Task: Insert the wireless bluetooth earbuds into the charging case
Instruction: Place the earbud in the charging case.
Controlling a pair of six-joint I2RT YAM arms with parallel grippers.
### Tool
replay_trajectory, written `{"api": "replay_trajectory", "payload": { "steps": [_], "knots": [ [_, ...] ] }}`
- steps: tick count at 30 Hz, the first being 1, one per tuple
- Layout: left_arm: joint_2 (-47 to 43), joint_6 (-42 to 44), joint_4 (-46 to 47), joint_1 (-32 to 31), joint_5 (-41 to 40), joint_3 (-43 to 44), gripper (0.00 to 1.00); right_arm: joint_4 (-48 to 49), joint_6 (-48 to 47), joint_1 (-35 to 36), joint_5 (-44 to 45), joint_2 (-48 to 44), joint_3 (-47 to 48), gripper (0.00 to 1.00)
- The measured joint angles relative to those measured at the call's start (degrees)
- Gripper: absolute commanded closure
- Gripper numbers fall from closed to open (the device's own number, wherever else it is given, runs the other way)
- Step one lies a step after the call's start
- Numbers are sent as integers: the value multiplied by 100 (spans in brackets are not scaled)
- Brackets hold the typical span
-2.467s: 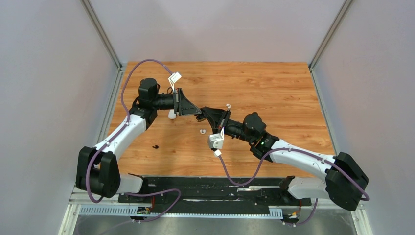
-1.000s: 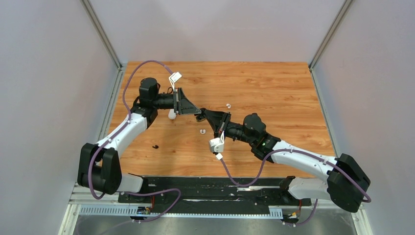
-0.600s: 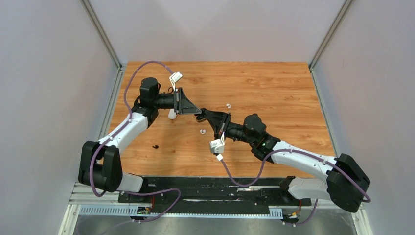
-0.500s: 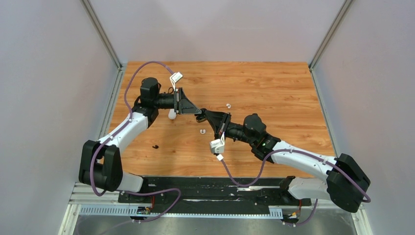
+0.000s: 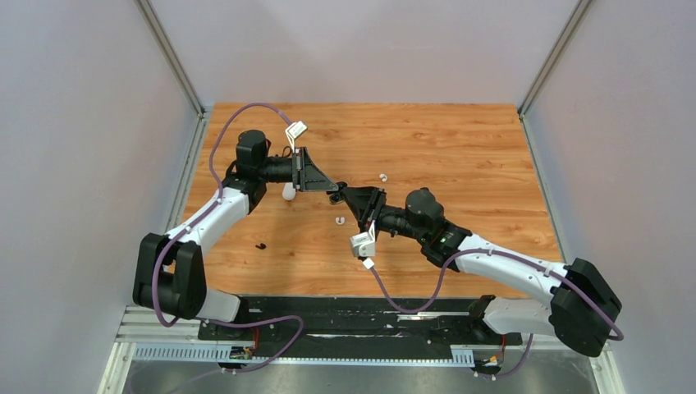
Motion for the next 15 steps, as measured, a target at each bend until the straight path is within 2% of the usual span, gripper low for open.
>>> {"api": "replay_trajectory", "payload": {
  "steps": [3,15],
  "knots": [
    [4,26,-11,0,0,2,100,-181,105,2,2,-15,105,62],
    [4,85,-28,0,4,37,100,-1263,905,-13,-2,-50,809,50]
  ]
}}
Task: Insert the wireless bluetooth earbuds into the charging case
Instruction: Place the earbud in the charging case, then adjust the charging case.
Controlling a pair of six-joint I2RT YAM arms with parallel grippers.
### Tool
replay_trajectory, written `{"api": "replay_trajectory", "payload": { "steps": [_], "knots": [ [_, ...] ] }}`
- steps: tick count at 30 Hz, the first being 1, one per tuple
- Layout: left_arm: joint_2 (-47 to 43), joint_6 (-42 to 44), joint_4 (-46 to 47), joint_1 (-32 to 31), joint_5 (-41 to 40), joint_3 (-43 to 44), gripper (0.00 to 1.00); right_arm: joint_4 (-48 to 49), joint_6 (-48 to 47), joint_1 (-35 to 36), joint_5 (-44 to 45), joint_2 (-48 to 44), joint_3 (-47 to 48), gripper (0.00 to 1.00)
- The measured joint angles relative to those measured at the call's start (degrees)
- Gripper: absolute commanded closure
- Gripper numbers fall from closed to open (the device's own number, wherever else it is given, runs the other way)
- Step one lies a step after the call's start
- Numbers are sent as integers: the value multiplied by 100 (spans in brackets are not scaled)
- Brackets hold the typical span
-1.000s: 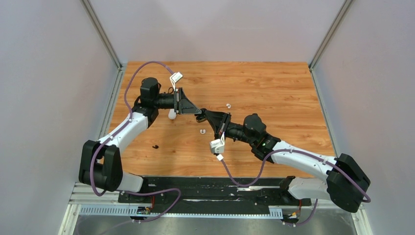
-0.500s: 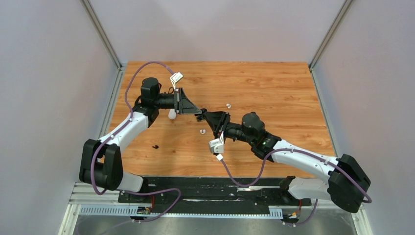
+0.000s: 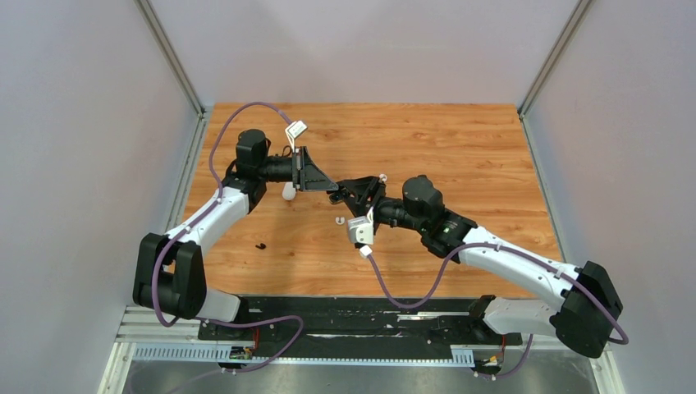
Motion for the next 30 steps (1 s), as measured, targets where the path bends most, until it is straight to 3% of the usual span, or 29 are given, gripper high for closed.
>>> {"api": "replay_trajectory", "payload": {
  "steps": [13,18,23,30],
  "knots": [
    [0,190,-68,-2,22,7,100,-1429,1067,-127,-101,289,809,36],
    [0,599,-391,-2,35,120,100,-2203,2085,-402,-323,313,1495,27],
    [0,1266,-925,-2,70,278,100,-2662,3239,-621,-616,326,2035,23],
    [0,2173,-1718,-66,219,439,100,-3521,4697,-855,-1403,1180,2977,42]
  ]
}}
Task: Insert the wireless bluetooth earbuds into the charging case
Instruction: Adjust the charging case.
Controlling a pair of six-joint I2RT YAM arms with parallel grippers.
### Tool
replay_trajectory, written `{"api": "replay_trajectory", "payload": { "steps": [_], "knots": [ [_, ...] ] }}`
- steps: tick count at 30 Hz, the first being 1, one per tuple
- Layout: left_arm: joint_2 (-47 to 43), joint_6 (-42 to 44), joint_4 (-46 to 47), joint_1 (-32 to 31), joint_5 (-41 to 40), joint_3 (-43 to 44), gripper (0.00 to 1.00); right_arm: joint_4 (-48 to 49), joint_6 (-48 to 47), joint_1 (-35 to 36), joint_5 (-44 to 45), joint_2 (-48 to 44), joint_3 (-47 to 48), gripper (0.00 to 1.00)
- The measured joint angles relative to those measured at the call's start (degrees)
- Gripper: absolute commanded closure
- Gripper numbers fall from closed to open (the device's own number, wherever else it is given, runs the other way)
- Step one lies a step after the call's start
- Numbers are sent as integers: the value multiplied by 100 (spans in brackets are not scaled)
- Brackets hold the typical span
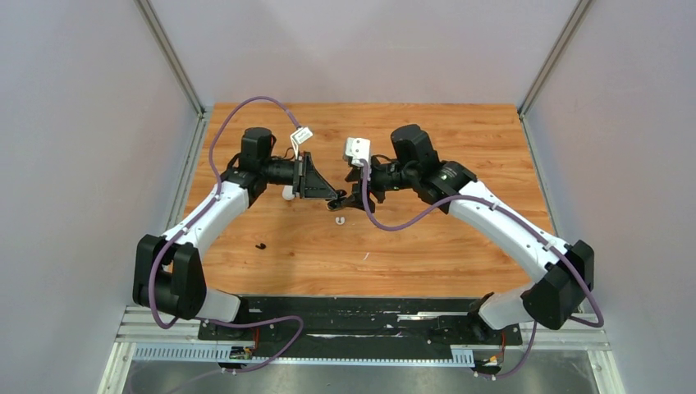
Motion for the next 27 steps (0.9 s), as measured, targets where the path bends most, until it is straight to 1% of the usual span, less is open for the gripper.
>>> {"api": "replay_trajectory", "payload": {
  "steps": [3,7,12,17,27],
  "knots": [
    [0,380,-400,-70,109,122,100,-271,260,-35,-247,212,7,45],
    [0,669,-704,-114,203,192,100,-444,374,-39,-426,278,7,49],
    [0,813,-890,-144,256,195,100,-470,431,-39,-592,278,7,52],
    [-2,946,-1025,-181,289,195,100,-490,494,-39,-713,284,9,61],
    [-2,1357,-1357,-275,339,260,100,-505,586,-39,-804,538,74,68]
  ]
}}
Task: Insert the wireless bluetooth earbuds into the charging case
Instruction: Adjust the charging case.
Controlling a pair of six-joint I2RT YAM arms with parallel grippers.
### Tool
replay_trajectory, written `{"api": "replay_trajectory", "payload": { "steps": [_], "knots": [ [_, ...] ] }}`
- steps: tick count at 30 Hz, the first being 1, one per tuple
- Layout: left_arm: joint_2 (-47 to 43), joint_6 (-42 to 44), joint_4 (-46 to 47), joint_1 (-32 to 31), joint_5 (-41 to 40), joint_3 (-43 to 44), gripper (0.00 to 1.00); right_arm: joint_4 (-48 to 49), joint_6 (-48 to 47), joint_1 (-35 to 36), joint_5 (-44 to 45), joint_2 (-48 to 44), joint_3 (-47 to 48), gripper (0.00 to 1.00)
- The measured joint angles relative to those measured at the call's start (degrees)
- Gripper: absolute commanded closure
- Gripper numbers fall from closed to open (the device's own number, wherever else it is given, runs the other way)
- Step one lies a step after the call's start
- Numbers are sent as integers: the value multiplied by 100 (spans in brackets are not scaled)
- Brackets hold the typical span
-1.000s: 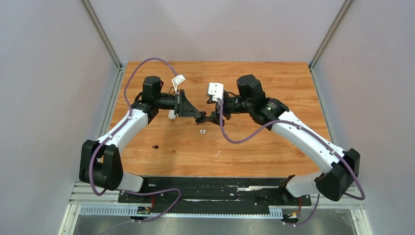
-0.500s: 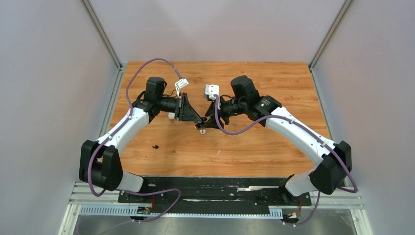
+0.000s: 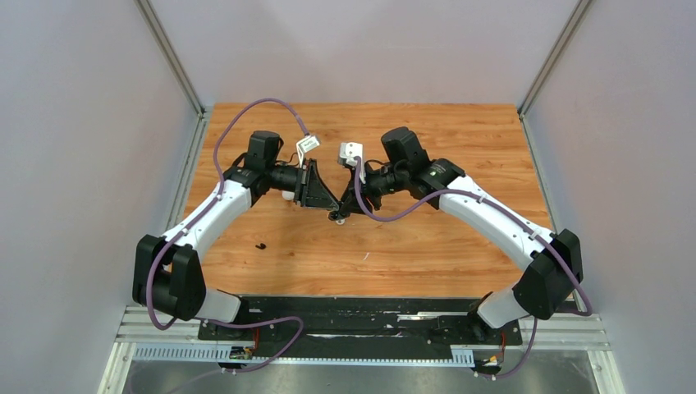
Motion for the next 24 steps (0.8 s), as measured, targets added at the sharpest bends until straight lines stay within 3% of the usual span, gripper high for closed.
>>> {"api": "replay_trajectory", "payload": {
  "steps": [5,10,15,17,18,21,24],
  "knots": [
    [0,59,-28,-2,7,13,100,0,0,0,-17,11,22,76],
    [0,70,-72,-7,22,26,100,-2,-20,-2,-24,11,22,99],
    [0,72,-103,-4,20,31,100,-4,-46,0,-17,11,22,100],
    [0,70,-109,-4,13,39,88,-4,-46,0,-9,11,22,100],
    [0,70,-109,-4,4,39,74,-2,-48,0,-4,11,22,100],
    [0,26,-122,-4,-85,55,50,0,-79,0,66,11,17,100],
    [-2,-96,-131,28,-313,131,43,11,-138,0,212,-4,-2,100]
  ]
}}
